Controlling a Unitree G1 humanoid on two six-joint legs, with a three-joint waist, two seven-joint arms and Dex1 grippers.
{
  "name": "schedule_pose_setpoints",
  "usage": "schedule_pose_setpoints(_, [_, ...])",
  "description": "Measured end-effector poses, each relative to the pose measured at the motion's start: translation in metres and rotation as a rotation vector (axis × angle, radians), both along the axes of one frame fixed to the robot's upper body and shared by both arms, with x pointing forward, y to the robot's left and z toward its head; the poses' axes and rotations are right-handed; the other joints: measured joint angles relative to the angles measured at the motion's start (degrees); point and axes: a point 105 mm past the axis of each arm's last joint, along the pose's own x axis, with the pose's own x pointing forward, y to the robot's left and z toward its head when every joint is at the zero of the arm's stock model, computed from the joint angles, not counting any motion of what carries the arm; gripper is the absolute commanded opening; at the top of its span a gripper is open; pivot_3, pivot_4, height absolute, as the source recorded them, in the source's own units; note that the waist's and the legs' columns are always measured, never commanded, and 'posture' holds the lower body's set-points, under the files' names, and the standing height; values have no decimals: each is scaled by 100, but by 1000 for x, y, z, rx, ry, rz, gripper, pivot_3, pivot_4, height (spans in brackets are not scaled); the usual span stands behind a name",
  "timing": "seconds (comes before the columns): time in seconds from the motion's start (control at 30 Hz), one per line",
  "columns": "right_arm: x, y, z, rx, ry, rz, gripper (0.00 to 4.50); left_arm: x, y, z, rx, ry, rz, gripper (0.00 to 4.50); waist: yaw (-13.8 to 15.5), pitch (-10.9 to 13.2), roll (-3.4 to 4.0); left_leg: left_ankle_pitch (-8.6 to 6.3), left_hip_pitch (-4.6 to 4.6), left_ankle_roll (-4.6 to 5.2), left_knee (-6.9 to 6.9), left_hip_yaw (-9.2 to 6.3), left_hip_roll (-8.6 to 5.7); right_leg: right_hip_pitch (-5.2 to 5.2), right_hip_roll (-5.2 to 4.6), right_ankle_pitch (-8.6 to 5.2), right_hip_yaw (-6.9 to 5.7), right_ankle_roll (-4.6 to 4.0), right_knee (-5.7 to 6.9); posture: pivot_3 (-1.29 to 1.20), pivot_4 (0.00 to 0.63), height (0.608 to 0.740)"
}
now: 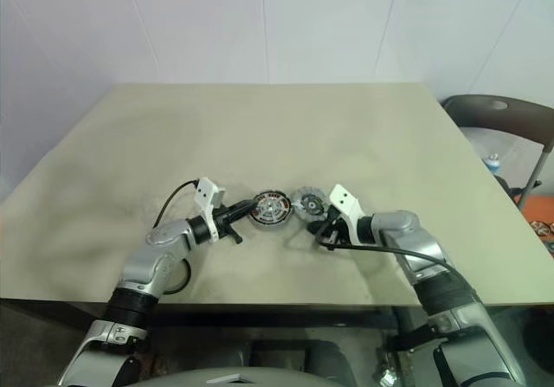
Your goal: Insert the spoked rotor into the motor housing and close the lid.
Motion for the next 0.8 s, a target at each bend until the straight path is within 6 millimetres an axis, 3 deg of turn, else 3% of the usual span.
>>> schedule_pose_setpoints(0.27, [28, -1, 18, 53, -148, -125, 0, -1, -5, -1, -6, 3, -7, 23, 39, -3, 5, 0, 3, 0, 7, 0, -2, 6, 0, 1, 0, 1, -1, 0, 0, 740])
schedule_pose_setpoints(0.5, [25, 2, 16, 68, -129, -116, 0, -2, -9, 0, -9, 1, -19, 23, 131, -7, 12, -2, -3, 4, -6, 0, -1, -2, 1, 2, 0, 1, -12, 0, 0, 740])
schedule_pose_setpoints(0.6, [24, 7, 20, 199, -10, -155, 0, -2, -9, 0, -7, 0, -19, 23, 130, -7, 12, -2, -3, 4, -5, 0, -1, -1, 0, 2, 1, 0, -12, 0, 0, 740])
schedule_pose_setpoints(0.7, [26, 11, 44, 404, 129, -189, 584, -2, -10, 0, -6, -2, -20, 0, 138, -8, 15, -3, -4, 6, -5, 0, 0, -2, -1, 2, 2, -1, -13, 0, 0, 740])
schedule_pose_setpoints(0.8, [21, 9, 63, 522, 200, -168, 1606, -2, -10, 0, -8, -2, -24, 0, 142, -10, 17, -8, -5, 13, -8, 0, 0, 2, -2, 2, 1, -1, -24, 0, 0, 740])
